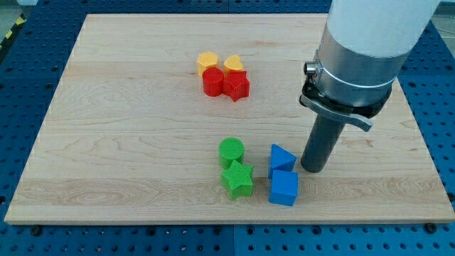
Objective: Push the blue blocks into the green blocks
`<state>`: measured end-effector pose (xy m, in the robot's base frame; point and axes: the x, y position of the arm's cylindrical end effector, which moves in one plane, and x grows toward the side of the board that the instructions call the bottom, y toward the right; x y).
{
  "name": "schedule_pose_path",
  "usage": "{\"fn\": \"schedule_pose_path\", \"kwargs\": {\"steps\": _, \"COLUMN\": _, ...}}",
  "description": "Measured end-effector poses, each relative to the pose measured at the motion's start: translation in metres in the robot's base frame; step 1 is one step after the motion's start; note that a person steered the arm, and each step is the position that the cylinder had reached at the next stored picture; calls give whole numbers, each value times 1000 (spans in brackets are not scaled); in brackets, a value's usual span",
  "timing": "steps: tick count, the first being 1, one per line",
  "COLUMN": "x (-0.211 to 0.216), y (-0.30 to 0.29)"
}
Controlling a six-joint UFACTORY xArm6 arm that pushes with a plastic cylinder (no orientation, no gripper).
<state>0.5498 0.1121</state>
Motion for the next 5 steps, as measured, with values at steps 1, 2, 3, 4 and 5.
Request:
{"fn": "schedule_pose_path", "kwargs": {"steps": 1, "x": -12, "y": -18}}
{"fn": "schedule_pose_path", "kwargs": {"steps": 2, "x": -33, "y": -26}}
{"fn": "schedule_pose_path", "kwargs": {"steps": 3, "x": -37, "y": -19}}
{"fn": "schedule_pose_path", "kwargs": {"steps": 4, "x": -6, "y": 18}}
{"fn": "schedule_pose_path", "kwargs": {"steps": 5, "x": -3, "y": 18}}
